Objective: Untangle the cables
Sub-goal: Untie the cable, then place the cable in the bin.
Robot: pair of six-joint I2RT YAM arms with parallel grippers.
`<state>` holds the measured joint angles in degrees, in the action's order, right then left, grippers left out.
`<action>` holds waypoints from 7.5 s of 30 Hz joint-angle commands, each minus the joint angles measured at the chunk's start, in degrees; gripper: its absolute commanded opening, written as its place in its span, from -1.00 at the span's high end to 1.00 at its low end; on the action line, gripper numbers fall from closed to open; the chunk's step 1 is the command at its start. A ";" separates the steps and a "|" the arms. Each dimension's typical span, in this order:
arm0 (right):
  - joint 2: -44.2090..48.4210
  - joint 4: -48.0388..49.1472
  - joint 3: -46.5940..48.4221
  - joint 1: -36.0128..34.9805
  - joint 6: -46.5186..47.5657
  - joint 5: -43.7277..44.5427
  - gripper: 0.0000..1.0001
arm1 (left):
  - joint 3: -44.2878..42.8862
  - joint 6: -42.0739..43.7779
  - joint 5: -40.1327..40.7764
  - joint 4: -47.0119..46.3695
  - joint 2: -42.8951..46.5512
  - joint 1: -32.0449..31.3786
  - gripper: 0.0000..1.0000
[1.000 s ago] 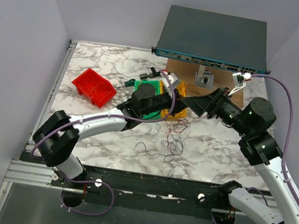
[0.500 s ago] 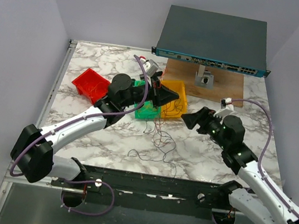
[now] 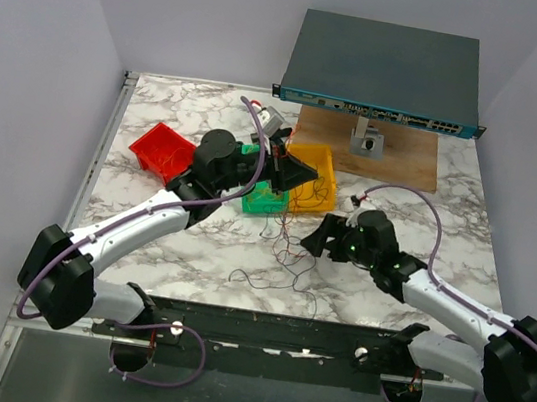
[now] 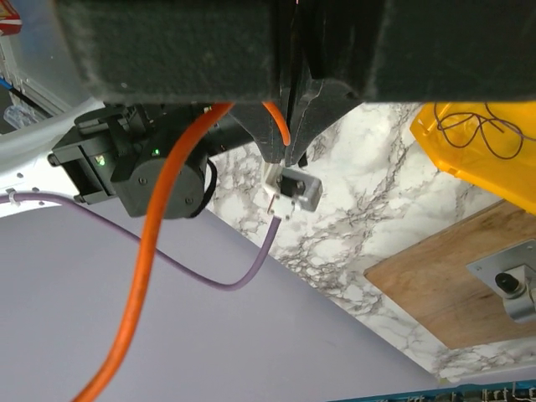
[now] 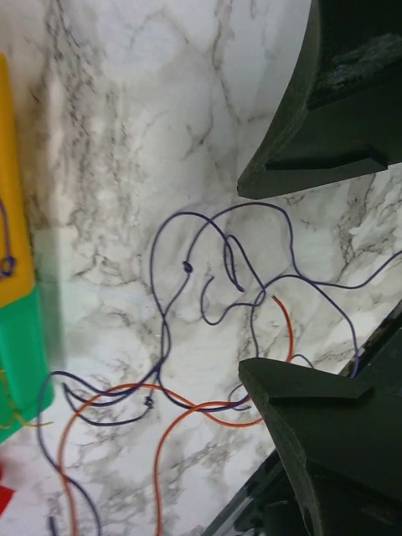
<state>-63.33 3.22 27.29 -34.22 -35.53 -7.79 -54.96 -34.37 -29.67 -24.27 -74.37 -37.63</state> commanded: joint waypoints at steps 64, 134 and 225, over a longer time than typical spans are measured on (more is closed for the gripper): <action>15.74 -45.20 44.32 -7.62 2.99 55.71 0.99 | 21.27 -2.65 41.91 14.39 34.71 13.90 1.00; -33.96 -18.41 59.76 -4.10 16.57 39.97 0.99 | 39.88 12.09 11.58 -0.03 31.12 9.07 1.00; 2.25 29.89 -4.66 -7.62 17.69 -17.87 -0.64 | -9.46 10.05 -22.78 29.18 12.12 0.84 1.00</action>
<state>-60.60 30.09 24.60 -41.78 -19.03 -22.48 -62.15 -22.57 -48.16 7.77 -61.04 -36.51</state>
